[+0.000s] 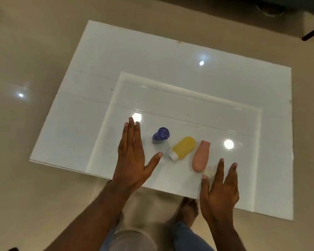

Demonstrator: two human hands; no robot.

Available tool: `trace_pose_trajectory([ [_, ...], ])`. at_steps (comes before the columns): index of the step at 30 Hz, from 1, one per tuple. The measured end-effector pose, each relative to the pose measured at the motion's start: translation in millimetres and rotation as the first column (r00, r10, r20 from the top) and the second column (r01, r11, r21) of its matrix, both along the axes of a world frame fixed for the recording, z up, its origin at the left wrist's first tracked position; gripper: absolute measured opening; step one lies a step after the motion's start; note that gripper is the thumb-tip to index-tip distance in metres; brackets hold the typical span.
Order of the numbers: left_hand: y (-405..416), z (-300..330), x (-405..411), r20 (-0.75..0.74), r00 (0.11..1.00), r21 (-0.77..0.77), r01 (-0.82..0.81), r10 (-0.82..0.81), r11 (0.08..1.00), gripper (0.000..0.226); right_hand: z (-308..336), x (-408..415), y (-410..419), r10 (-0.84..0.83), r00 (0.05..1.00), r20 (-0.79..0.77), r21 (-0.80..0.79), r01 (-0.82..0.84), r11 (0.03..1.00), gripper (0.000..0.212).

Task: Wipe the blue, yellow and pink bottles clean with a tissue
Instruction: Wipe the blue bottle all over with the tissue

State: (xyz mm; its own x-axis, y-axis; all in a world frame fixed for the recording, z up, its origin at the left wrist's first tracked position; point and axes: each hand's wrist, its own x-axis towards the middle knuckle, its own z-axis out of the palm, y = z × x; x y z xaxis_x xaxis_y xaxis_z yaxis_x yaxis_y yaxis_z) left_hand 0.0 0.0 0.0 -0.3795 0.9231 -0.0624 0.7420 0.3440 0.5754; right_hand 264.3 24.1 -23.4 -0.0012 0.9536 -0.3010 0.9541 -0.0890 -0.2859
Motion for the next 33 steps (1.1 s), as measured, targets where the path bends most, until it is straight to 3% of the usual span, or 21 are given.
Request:
trace_pose_trajectory([
  [4,12,-14,-2,0.259,0.965,0.130,-0.002,-0.032,0.992,0.102,-22,3,-2,-0.062,0.997,-0.055,0.066,0.066,0.996,0.069],
  [7,18,-23,2,0.346,0.936,0.211,-0.013,-0.062,0.977,0.089,-39,9,-7,-0.036,0.994,-0.103,0.202,0.057,0.978,0.062],
  [13,28,-42,5,0.309,0.947,0.323,-0.014,-0.092,0.946,0.048,-41,12,23,-0.125,0.945,-0.302,0.228,0.199,0.953,0.039],
  [18,34,-44,-1,0.288,0.952,0.322,0.006,-0.104,0.947,0.045,-30,19,40,-0.235,0.882,-0.409,0.169,0.326,0.930,0.034],
  [22,32,-30,-4,0.247,0.961,0.374,0.027,-0.128,0.927,0.044,-19,18,32,-0.175,0.839,-0.515,0.218,0.326,0.920,0.034],
  [28,3,-1,-2,0.416,0.907,0.296,-0.066,-0.066,0.953,0.032,0,16,4,-0.159,0.661,-0.734,0.203,0.437,0.876,0.037],
  [31,-11,13,3,0.481,0.876,0.242,-0.095,-0.034,0.966,0.029,8,9,-8,-0.212,0.491,-0.845,0.083,0.512,0.855,0.031],
  [33,-18,19,7,0.485,0.874,0.214,-0.073,-0.041,0.974,0.031,18,2,-12,-0.215,0.470,-0.856,0.072,0.521,0.850,0.034],
])
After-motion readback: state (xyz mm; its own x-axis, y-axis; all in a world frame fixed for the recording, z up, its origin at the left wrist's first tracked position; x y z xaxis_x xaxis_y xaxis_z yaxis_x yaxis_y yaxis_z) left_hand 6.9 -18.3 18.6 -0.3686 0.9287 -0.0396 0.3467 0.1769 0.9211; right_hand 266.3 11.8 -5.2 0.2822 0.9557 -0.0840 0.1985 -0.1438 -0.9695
